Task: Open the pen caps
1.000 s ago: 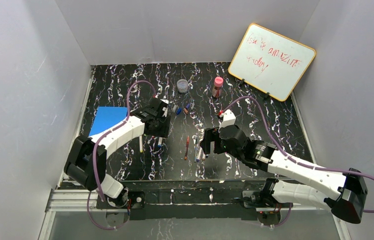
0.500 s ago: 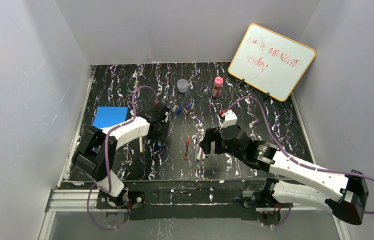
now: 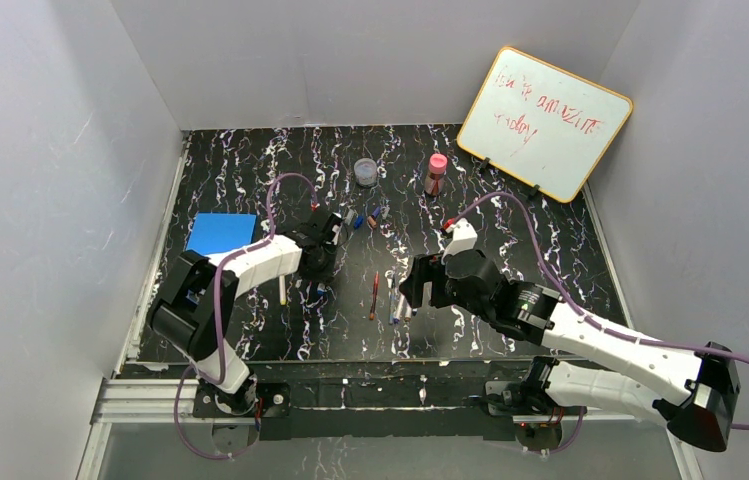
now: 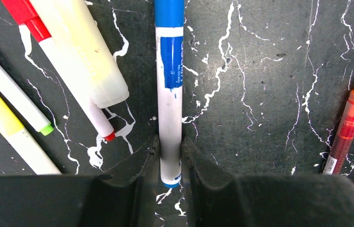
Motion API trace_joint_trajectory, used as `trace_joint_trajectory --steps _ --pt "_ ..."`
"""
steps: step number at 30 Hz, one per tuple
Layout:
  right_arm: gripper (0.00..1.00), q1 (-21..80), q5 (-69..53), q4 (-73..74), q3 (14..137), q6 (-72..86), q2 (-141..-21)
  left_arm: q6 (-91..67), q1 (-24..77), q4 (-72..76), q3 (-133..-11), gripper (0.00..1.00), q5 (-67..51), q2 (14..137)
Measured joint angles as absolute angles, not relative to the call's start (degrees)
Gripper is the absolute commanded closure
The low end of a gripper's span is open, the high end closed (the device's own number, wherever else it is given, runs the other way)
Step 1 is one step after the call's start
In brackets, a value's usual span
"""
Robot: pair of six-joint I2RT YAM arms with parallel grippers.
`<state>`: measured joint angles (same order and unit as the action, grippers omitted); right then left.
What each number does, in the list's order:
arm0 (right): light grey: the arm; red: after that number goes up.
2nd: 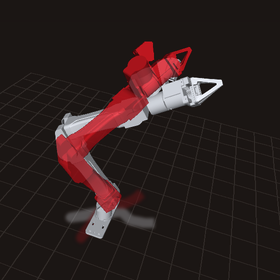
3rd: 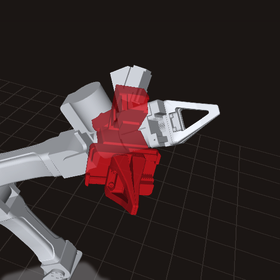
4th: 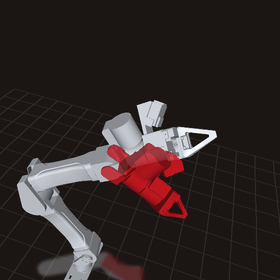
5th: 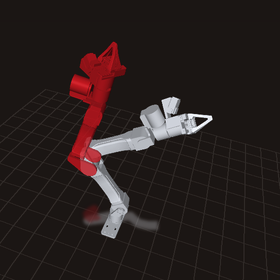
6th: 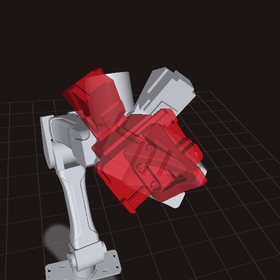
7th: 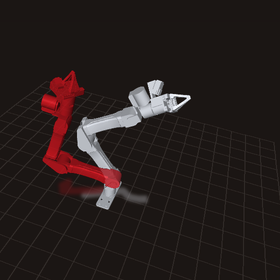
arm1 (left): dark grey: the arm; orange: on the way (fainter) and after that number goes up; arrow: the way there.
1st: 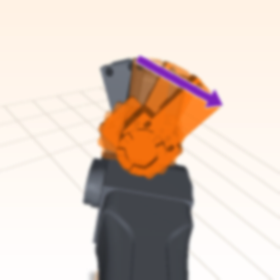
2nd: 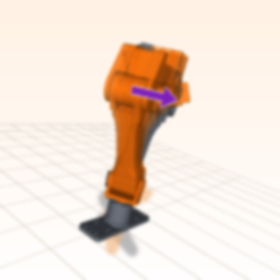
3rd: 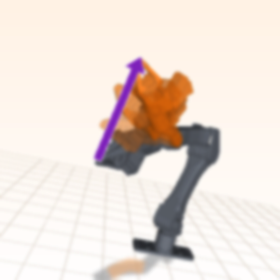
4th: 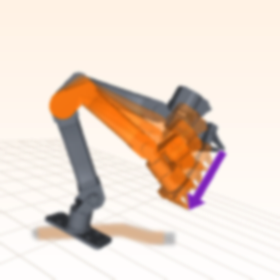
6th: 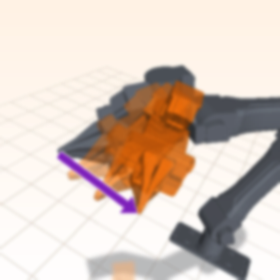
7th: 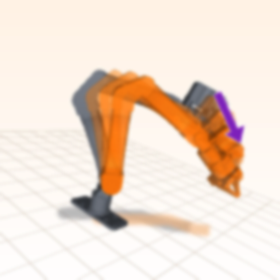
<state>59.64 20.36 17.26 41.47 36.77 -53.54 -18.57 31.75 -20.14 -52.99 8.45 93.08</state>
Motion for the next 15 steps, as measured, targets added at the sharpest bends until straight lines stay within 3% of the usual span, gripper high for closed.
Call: trace_joint_trajectory --steps 9,15 --pt "0.14 59.6 20.3 18.1 42.0 37.3 -53.1 -19.6 31.8 -21.6 -49.6 0.99 8.6 83.5" --pt "0.14 59.6 19.2 17.7 43.4 37.3 -52.9 -20.8 31.8 -21.3 -51.2 1.0 6.7 70.8"
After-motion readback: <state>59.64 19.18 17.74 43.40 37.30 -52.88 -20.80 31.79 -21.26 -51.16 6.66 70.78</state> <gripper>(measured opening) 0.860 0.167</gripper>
